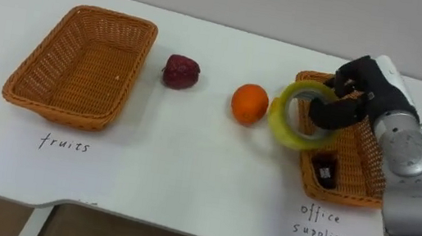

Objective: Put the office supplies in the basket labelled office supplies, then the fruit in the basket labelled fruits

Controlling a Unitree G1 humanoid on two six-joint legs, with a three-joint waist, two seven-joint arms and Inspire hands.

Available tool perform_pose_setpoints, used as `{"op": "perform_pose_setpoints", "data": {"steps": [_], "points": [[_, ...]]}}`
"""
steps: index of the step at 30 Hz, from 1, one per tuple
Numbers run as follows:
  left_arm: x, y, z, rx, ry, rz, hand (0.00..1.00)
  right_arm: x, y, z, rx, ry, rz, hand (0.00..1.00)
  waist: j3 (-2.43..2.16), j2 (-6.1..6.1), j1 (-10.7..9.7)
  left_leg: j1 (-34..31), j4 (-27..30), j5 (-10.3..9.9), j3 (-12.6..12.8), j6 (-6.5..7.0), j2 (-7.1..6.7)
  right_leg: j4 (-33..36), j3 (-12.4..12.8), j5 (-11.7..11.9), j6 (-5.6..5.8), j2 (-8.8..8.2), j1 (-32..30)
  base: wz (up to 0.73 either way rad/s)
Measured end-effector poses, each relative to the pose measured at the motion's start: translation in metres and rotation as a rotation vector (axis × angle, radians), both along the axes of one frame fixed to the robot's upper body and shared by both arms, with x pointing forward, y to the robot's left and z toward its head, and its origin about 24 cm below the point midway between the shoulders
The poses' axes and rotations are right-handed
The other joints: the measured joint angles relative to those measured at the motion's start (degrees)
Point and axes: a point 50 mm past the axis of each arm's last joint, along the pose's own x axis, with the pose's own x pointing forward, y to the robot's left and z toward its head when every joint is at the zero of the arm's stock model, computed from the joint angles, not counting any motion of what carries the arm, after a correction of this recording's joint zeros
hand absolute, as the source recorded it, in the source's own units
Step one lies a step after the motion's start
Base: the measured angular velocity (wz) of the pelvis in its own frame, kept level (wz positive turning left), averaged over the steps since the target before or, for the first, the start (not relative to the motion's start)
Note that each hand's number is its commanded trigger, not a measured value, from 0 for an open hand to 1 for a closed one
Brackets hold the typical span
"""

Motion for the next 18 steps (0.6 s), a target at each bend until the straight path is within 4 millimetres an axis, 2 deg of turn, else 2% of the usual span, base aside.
{"op": "perform_pose_setpoints", "data": {"steps": [9,18], "points": [[0.001,0.003,0.001,0.011,-0.005,0.015,0.00,-0.002,-0.021,-0.018,0.087,0.031,-0.121,1.00,-0.01,-0.33,0.2,0.3,0.0,0.0,-0.1,0.07,-0.23,-0.6,0.2,-0.1,0.09,-0.07,0.6,0.00],[-0.012,0.007,0.003,0.013,0.028,0.024,0.00,-0.003,-0.037,-0.029,0.171,0.011,-0.271,1.00,0.04,-0.48,0.4,0.1,-0.2,0.0,0.0,0.07,-0.23,-0.8,0.1,-0.1,0.11,-0.02,0.4,0.00]]}}
